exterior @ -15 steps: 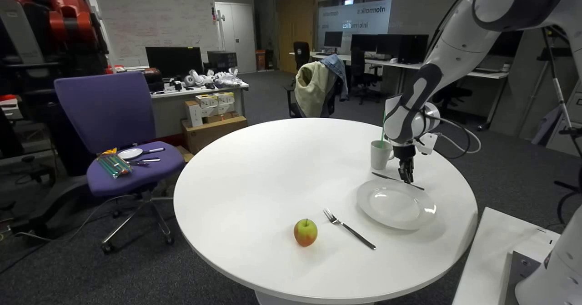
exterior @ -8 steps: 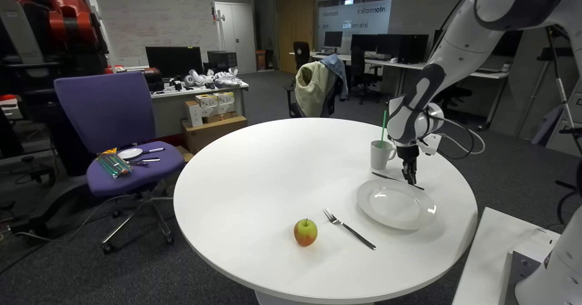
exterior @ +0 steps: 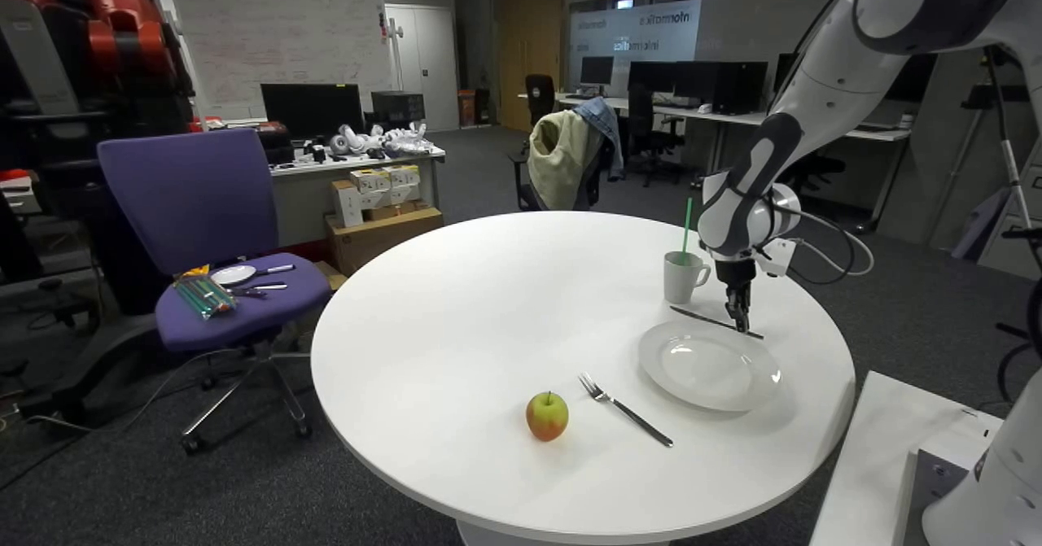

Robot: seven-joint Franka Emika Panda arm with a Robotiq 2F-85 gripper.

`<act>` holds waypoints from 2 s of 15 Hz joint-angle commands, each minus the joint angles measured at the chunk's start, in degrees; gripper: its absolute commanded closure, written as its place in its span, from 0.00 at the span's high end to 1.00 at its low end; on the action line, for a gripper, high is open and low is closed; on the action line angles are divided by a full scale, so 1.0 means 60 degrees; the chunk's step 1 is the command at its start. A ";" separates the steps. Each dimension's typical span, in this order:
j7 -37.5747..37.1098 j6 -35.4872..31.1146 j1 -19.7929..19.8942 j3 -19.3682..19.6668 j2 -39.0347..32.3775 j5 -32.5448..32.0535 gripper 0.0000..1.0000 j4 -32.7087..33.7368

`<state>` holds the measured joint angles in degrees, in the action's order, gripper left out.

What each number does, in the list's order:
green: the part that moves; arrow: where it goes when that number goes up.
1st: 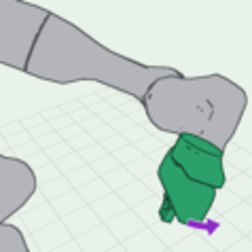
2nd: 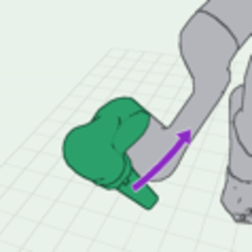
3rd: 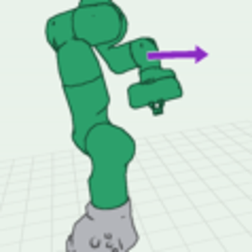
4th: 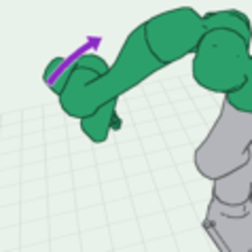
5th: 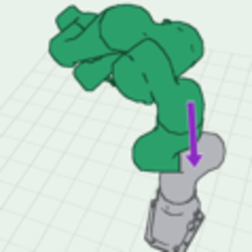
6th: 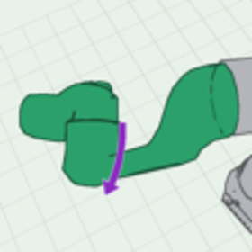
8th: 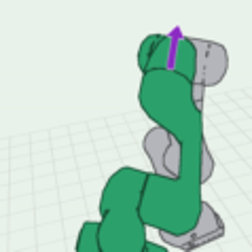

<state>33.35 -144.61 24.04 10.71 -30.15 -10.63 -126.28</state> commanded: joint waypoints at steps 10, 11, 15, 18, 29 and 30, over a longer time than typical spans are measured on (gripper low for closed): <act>0.0351 -0.2325 0.0126 0.0100 0.1716 -0.0345 0.03 -0.2286; 0.0355 -0.2421 0.0122 0.0114 0.1848 -0.0373 0.03 -0.2430; 0.0388 -0.2625 0.0109 0.0159 0.2338 -0.0428 0.03 -0.2844; 0.0399 -0.2572 0.0060 0.0191 0.2692 -0.0429 0.03 -0.3031; 0.1266 -0.1330 -0.0056 -0.0539 0.3892 0.1451 0.03 -0.3955; 0.1304 -0.1110 -0.0129 -0.0564 0.4014 0.1749 0.03 -0.4007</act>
<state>38.08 -154.90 23.80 8.03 -11.47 -4.93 -147.20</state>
